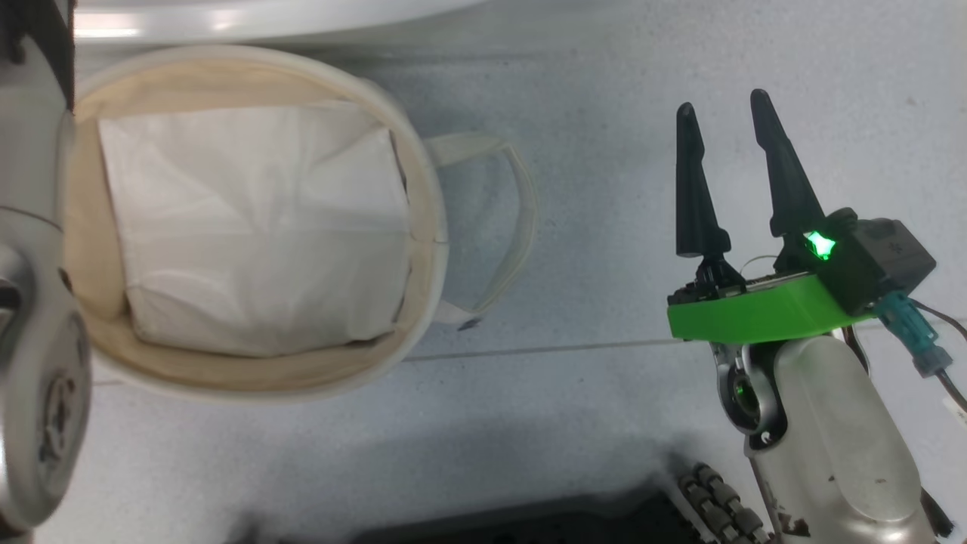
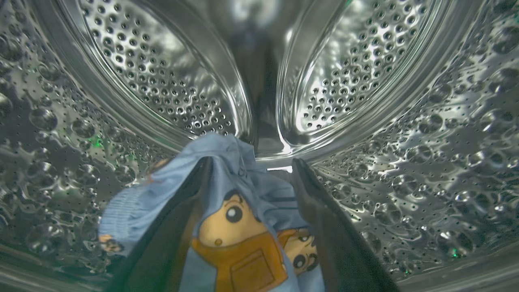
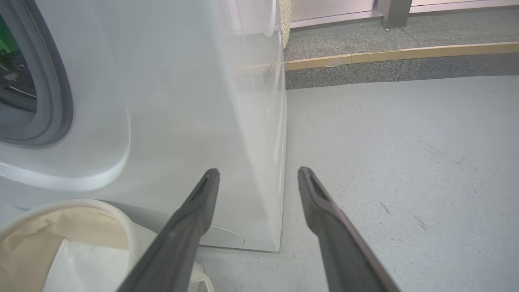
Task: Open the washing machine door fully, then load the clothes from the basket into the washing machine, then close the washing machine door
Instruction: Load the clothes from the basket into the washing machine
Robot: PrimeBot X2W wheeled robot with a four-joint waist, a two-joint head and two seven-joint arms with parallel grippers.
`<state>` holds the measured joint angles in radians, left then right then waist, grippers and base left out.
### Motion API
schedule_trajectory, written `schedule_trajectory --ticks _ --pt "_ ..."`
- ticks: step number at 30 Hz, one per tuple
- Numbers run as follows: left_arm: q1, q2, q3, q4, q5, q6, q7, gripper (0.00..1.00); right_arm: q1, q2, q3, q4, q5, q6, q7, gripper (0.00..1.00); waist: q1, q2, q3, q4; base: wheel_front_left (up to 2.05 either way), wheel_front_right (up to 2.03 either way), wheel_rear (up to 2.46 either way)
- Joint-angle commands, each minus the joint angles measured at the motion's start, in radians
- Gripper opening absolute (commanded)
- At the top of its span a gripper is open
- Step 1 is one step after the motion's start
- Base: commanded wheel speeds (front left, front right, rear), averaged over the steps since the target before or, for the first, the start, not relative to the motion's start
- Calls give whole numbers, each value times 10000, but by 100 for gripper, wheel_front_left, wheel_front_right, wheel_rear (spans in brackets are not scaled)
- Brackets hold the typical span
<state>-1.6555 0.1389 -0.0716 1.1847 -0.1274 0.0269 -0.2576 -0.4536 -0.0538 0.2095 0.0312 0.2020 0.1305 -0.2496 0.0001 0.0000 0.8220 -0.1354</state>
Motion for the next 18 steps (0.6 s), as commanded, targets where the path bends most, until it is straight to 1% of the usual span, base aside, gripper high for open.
schedule_trajectory --ticks 1,4,8,14,18 --pt "129 309 54 -398 -55 -57 -41 100 144 36 187 -247 -73 2 -122 100 -1 0 -164 128 0 0 0" --pt "620 189 153 -667 -204 -187 -41 100 136 36 201 -175 -122 2 -122 100 -1 0 -512 304 0 0 0" --pt "1624 16 135 -913 -250 -428 -41 100 231 36 156 33 -158 2 -122 100 -1 0 -1244 577 0 0 0" --pt "3105 -161 57 -869 -303 -775 -41 100 496 36 64 415 -240 2 -122 100 -1 0 -2473 888 0 0 0" --pt "3881 -362 -18 -823 -330 -848 -41 100 771 36 -28 648 -192 2 -122 100 -1 0 -3186 1127 0 0 0"
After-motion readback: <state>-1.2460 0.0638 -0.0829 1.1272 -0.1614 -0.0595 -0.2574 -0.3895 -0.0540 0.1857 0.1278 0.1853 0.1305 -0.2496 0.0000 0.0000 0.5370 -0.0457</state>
